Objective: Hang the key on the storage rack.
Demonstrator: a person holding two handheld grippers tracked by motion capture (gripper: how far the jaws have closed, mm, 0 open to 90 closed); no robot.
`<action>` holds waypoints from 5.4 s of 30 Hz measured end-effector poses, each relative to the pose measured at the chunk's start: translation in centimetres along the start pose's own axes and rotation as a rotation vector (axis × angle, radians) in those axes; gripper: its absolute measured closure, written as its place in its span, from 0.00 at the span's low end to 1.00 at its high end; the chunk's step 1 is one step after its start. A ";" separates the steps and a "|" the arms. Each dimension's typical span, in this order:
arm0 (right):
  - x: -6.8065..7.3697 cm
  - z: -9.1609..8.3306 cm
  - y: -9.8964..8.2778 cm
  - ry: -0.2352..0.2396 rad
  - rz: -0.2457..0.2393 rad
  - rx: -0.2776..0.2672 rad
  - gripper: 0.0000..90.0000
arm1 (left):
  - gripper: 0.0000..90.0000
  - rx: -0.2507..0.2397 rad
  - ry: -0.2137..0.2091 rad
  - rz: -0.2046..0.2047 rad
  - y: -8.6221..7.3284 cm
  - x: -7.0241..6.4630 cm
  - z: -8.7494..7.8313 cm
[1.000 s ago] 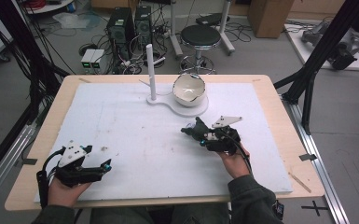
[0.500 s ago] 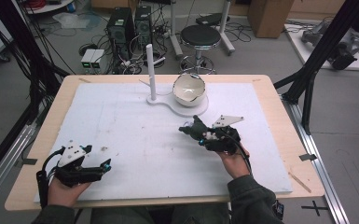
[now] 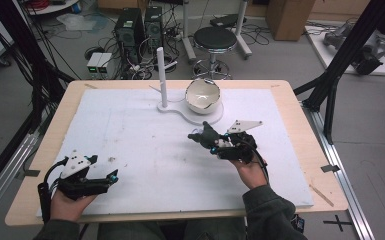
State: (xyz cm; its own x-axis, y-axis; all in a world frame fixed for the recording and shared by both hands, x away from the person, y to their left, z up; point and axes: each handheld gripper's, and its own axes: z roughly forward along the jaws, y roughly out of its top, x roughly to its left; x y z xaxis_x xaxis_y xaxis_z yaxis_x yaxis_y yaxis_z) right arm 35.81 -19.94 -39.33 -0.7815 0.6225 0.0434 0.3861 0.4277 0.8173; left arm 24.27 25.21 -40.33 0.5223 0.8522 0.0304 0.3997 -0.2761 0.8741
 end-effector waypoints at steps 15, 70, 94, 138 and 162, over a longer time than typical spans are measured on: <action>0.5 -0.5 2.6 0.042 -0.015 -0.027 0.54 | 0.18 -0.002 -0.003 -0.005 0.0 0.0 -0.1; 1.3 1.3 7.8 0.108 -0.044 -0.047 0.54 | 0.18 -0.010 0.002 -0.007 -0.1 0.1 -0.3; 1.1 2.1 10.5 0.097 -0.059 -0.074 0.54 | 0.18 -0.009 0.000 -0.003 -0.1 0.2 -0.3; -0.2 4.6 16.8 0.071 -0.050 -0.120 0.54 | 0.18 -0.016 -0.001 -0.014 -0.1 0.3 -0.4; -1.6 6.5 16.5 0.047 0.006 -0.085 0.54 | 0.18 -0.015 0.000 -0.011 -0.1 0.3 -0.4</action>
State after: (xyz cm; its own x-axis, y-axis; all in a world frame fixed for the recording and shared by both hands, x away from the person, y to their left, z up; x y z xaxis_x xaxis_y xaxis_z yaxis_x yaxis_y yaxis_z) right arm 46.58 -9.57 -29.71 -0.8021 0.5926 0.0736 0.3495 0.3660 0.8625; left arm 24.13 25.70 -40.20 0.5180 0.8551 0.0205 0.3943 -0.2600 0.8814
